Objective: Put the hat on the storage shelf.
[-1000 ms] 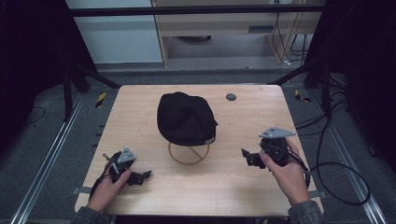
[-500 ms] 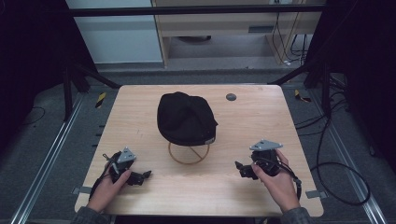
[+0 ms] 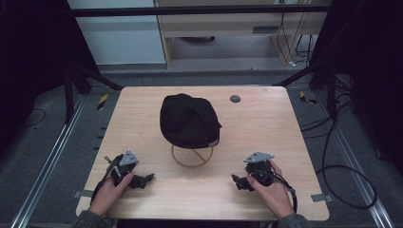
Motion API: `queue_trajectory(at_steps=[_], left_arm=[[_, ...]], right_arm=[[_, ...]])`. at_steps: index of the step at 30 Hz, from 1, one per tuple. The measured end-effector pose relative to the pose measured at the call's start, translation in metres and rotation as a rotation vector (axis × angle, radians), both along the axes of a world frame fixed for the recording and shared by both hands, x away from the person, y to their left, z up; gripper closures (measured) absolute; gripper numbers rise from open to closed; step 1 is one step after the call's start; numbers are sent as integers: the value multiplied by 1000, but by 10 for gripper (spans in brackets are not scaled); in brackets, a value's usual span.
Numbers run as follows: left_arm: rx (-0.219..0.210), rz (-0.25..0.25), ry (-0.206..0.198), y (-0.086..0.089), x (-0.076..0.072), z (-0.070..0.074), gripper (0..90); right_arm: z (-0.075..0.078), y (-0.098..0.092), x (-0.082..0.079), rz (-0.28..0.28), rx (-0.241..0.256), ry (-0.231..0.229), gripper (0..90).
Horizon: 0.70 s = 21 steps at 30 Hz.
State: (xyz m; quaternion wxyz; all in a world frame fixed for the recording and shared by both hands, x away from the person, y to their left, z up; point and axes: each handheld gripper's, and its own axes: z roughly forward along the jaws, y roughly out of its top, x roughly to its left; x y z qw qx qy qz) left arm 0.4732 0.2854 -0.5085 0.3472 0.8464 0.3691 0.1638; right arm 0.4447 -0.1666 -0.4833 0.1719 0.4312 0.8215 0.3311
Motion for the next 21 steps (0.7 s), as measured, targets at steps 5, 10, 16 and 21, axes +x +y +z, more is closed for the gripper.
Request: queue_trajectory(at_steps=[5, 10, 16, 21], left_arm=[[0, 0, 0, 0, 0, 0, 0], [0, 0, 0, 0, 0, 0, 0], [0, 0, 0, 0, 0, 0, 0], [0, 0, 0, 0, 0, 0, 0]], right_arm=[[-9, 5, 10, -24, 17, -9, 103], [-24, 8, 22, -76, 50, -30, 101], [-28, 11, 28, -88, 22, -56, 60], [-28, 11, 28, -93, 20, -56, 59]])
